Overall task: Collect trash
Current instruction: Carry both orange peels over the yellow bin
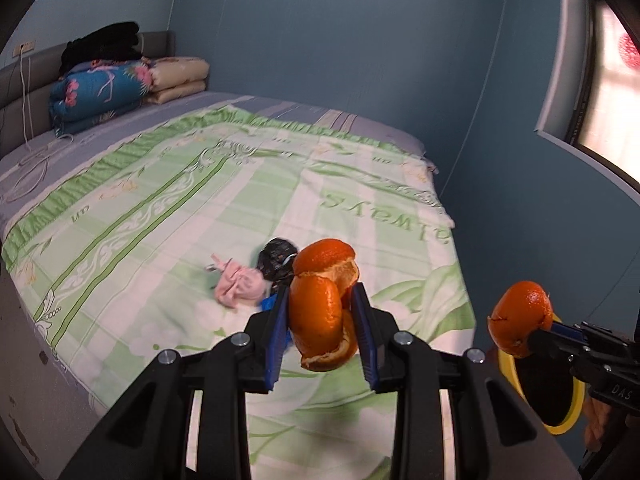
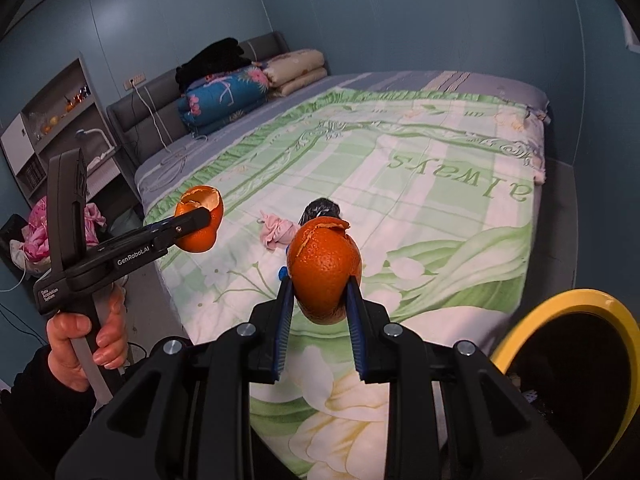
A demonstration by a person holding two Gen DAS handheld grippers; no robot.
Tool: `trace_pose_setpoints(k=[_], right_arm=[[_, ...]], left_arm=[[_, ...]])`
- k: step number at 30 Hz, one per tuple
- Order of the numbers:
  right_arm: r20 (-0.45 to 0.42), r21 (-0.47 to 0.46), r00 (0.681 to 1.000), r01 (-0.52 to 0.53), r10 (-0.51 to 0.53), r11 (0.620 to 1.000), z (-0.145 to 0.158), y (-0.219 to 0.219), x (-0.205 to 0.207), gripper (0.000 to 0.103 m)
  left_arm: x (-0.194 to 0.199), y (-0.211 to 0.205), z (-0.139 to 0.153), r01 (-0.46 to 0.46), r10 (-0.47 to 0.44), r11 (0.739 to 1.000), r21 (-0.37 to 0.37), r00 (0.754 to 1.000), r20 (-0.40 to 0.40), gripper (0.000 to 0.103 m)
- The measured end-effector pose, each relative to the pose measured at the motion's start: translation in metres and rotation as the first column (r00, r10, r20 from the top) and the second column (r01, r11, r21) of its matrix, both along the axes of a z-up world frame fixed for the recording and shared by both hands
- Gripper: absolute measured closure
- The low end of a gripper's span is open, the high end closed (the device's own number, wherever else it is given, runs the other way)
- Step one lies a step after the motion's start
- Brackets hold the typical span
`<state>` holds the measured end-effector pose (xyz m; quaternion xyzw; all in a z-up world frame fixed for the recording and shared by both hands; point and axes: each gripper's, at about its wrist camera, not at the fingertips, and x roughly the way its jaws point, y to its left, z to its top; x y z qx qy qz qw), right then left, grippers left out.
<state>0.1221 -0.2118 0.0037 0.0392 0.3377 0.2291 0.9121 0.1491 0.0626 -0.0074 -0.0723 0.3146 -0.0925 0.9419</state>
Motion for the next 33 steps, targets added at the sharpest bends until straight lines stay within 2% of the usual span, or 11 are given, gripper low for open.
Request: trace_pose_setpoints(k=[9,17,24,33], right_arm=[[0.084,0.053,0.991,0.096,-0.100,0.994,0.028,-0.054,-0.031,0.079],[0.108,0.082,0.972,0.199,-0.208,0.976,0.035,-0.102,-0.043,0.079],[0.073,0.110,0.945,0.309,-0.318,0.945,0.027,-0.144,-0.049,0.078],[0.061,0.086,0.907,0.410,-0.416,0.908,0.009,-0.175,-0.053,0.078]], left_arm=[[-0.020,-0.063,0.031,0.075,-0.076,0.997,0.017,0.994,0.078,0.074],[-0.027,-0.120,0.046,0.165,-0.169,0.986,0.040,0.978,0.121,0.074],[-0.026,-0.162,0.041,0.243,-0.250,0.968,0.066,0.962,0.108,0.074],[-0.017,-0.211,0.025,0.317,-0.321,0.946,0.076,0.945,0.061,0.074]])
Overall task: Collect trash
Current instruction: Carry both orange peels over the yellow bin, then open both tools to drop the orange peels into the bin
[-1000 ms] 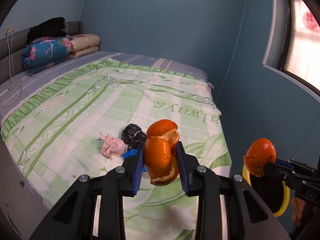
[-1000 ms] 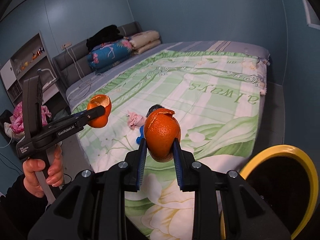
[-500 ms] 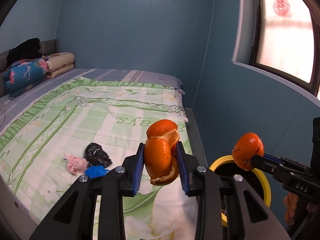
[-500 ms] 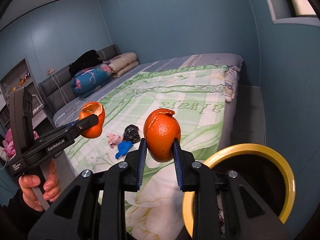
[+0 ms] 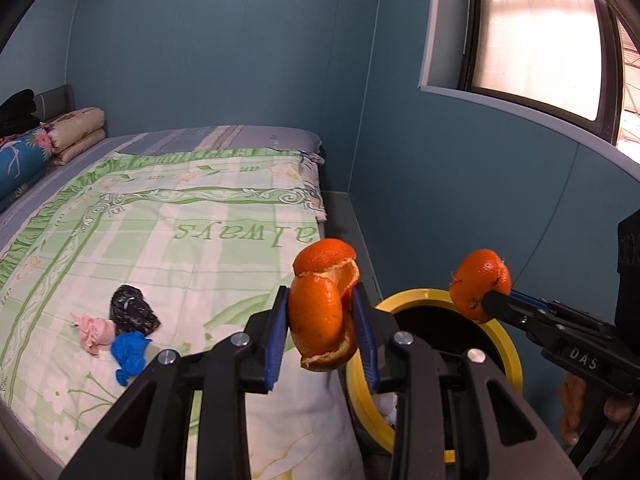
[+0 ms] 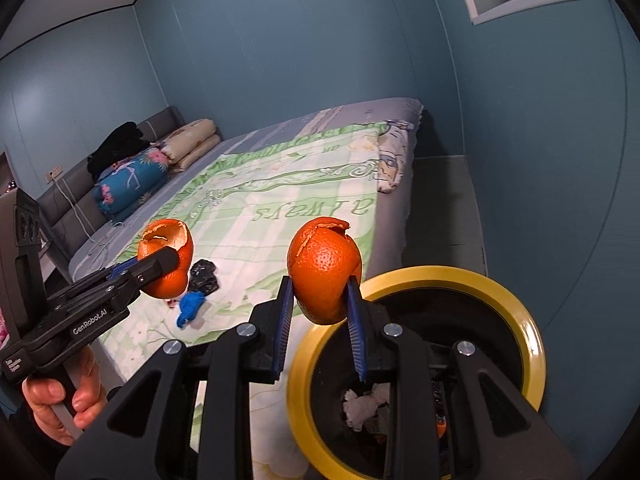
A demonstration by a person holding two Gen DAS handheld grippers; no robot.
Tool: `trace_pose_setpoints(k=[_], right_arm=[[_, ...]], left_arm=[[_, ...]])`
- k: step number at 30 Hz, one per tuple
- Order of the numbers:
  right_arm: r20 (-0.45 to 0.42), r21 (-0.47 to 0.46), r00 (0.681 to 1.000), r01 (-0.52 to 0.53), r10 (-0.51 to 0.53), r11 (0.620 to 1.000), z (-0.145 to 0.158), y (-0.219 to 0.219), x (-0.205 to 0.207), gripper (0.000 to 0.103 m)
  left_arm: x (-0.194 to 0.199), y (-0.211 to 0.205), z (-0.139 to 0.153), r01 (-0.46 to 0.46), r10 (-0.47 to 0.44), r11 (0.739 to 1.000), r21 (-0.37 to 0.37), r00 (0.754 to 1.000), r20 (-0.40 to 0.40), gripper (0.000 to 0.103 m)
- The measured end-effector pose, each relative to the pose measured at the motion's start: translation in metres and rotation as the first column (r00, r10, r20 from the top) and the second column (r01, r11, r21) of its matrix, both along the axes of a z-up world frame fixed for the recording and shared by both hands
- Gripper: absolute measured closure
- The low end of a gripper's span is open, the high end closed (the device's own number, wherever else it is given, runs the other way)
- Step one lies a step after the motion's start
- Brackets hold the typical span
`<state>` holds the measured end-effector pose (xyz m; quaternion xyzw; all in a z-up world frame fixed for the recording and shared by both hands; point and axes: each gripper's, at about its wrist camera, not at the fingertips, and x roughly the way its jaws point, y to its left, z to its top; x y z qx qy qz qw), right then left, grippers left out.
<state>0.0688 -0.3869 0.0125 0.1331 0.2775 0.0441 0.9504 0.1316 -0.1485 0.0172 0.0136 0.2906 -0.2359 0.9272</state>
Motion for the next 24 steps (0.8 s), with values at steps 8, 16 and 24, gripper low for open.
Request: trace_pose_setpoints(k=[8,16,24], right_arm=[[-0.064,0.017,0.995,0.079,-0.078,0.997,-0.024,-0.030,0.006,0.078],[-0.086,0.027,0.988,0.128,-0.126,0.991,-0.038,-0.051,0.006,0.078],[-0.102,0.035,0.985,0.144,-0.140,0.989,-0.048,-0.061,0.010,0.078]], left_arm=[[0.004,-0.034,-0.019,0.042,-0.041,0.999,0.032,0.999,-0.026,0.073],[0.015,-0.062,-0.038,0.072,-0.068,0.996,0.056,0.995,-0.074,0.073],[0.020,-0.082,-0.055,0.101,-0.093,0.993,0.055,0.987,-0.135,0.073]])
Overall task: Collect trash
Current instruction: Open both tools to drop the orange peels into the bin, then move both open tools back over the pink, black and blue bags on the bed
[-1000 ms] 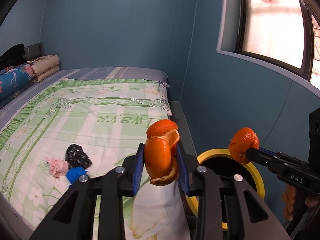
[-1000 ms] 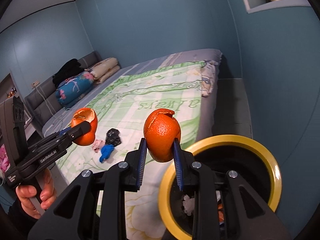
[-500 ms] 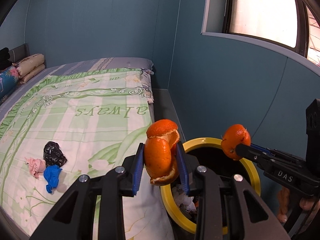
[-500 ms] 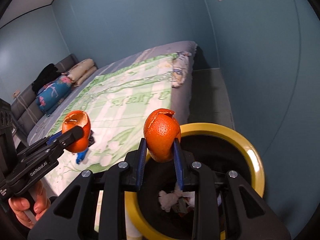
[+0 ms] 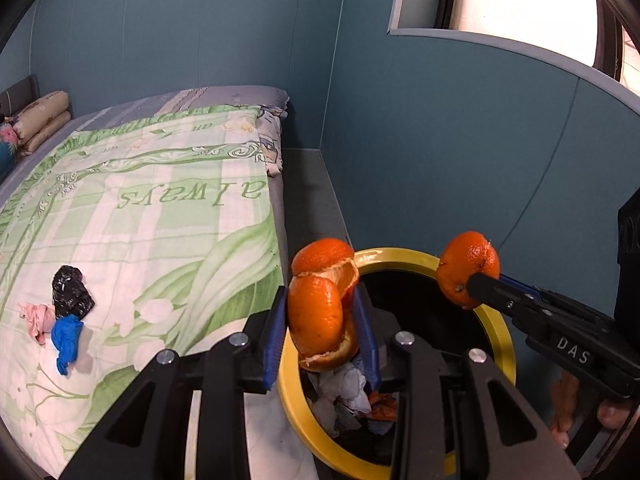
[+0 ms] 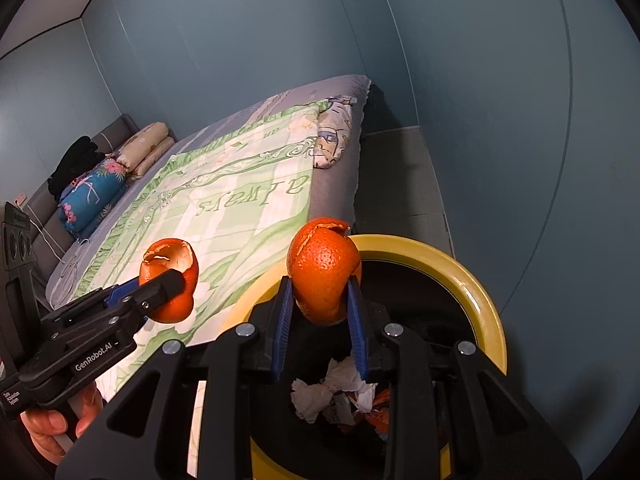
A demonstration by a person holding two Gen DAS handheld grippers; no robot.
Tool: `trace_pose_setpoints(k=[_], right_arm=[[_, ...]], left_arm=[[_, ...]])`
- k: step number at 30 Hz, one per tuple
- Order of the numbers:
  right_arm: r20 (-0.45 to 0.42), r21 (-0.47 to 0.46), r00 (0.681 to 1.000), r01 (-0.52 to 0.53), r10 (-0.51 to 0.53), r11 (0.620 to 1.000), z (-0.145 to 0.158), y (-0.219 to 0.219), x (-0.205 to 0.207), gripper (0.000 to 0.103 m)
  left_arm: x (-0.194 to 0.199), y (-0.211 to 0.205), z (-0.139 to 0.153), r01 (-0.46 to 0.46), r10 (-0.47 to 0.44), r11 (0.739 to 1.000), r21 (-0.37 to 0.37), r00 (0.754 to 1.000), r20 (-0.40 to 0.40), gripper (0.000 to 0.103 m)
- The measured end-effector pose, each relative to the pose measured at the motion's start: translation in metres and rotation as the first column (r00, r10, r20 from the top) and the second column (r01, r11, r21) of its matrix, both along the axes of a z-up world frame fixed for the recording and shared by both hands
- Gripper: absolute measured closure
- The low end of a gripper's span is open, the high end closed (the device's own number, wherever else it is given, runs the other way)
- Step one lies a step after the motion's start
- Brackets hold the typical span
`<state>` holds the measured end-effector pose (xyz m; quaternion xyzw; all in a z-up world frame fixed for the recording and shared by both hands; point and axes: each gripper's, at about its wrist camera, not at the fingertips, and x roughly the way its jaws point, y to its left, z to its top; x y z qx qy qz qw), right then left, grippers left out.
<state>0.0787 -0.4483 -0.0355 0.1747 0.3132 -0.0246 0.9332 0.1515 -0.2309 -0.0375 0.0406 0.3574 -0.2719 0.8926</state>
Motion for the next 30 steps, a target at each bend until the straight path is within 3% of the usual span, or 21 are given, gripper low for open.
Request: trace_pose_setpoints(k=[15,17,19,20,30], right_arm=[[-0.004,-0.009,0.999,0.040,-0.040,0.999,-0.002,-0.007,-0.001,0.078],[-0.006,-0.007,0.998,0.059,-0.059,0.998,-0.002,-0.010,-0.002,0.076],[-0.004,0.017,0.997,0.075,-0.075,0.997,-0.003,-0.015,-0.003,0.064],[0.001,0.027,0.997,0.082,-0.082,0.996,-0.003,-0.017,-0.004,0.056],[0.079,0.034,0.996,0.050,-0.053,0.998,0.012,-0.014,-0.011,0.049]], left_arm=[[-0.006,-0.009,-0.011,0.020,-0.020,1.000,0.013,0.999,-0.025,0.069],[-0.006,-0.006,-0.009,0.011,-0.011,1.000,-0.003,1.000,-0.026,0.057],[-0.007,-0.002,-0.005,-0.003,0.002,1.000,-0.009,1.000,-0.016,0.045],[-0.008,0.000,-0.004,-0.011,0.011,1.000,-0.010,1.000,-0.008,0.042],[0.001,0.032,0.009,-0.107,0.108,0.994,-0.018,0.994,0.021,0.025]])
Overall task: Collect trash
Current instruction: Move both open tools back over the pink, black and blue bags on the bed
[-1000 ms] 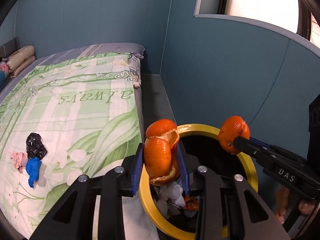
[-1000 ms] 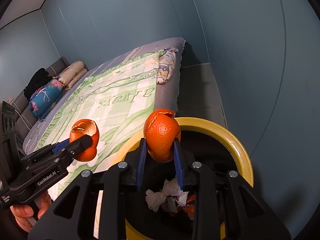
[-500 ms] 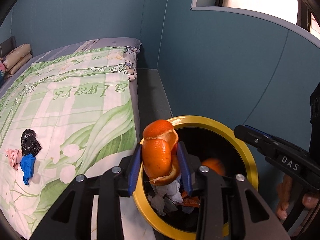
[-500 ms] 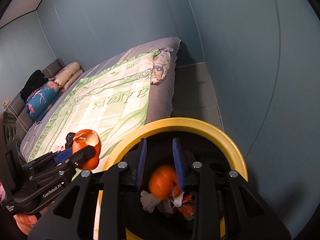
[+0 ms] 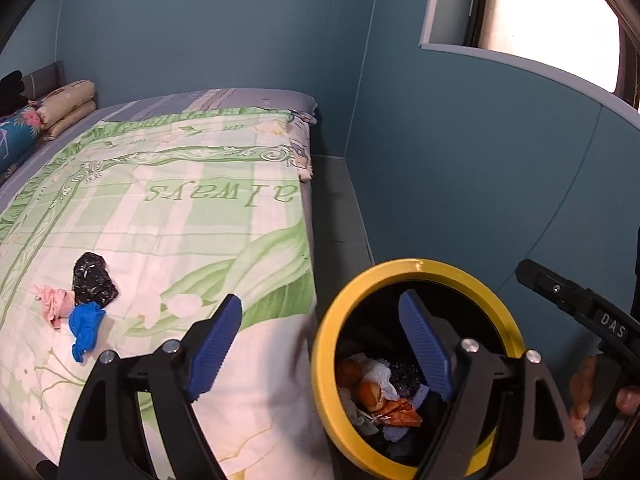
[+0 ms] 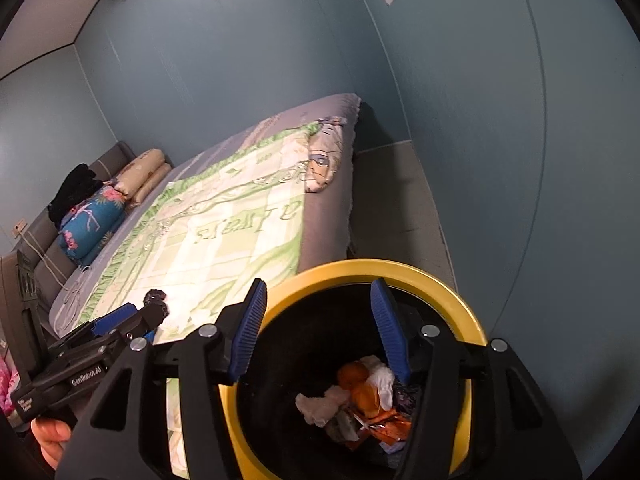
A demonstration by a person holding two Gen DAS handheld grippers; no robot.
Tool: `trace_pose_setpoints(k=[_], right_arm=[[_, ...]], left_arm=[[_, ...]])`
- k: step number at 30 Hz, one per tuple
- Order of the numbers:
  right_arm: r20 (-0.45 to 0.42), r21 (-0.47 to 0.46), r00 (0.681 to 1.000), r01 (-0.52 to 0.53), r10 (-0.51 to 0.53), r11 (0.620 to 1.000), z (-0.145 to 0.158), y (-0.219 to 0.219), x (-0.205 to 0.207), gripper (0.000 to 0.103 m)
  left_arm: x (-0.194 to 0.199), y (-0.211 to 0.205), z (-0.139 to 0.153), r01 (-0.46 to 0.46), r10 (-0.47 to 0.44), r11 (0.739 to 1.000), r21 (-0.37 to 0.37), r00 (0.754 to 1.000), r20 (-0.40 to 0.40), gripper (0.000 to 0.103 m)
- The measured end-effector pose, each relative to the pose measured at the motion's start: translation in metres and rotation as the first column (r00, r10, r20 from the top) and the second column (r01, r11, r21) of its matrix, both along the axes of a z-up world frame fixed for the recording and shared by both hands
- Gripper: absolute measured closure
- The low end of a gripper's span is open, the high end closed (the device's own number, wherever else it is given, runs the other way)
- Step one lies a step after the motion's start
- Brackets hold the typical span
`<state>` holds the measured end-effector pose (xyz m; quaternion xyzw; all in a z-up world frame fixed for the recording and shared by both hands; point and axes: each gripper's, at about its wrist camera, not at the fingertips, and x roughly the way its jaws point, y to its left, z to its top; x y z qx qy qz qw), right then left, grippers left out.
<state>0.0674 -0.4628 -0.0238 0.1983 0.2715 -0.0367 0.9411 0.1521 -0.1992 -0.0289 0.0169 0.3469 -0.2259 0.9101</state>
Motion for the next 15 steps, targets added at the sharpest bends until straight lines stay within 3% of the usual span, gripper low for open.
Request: trace_pose_setpoints(k=[15], right_arm=[[0.081,-0.035,0.984,-0.156,0.159,0.987,0.032,0.055,0.018,0.039]], left_arm=[[0.009,0.084,0.020,-0.172,0.171,0.985,0.008,0.983,0.072,0.016]])
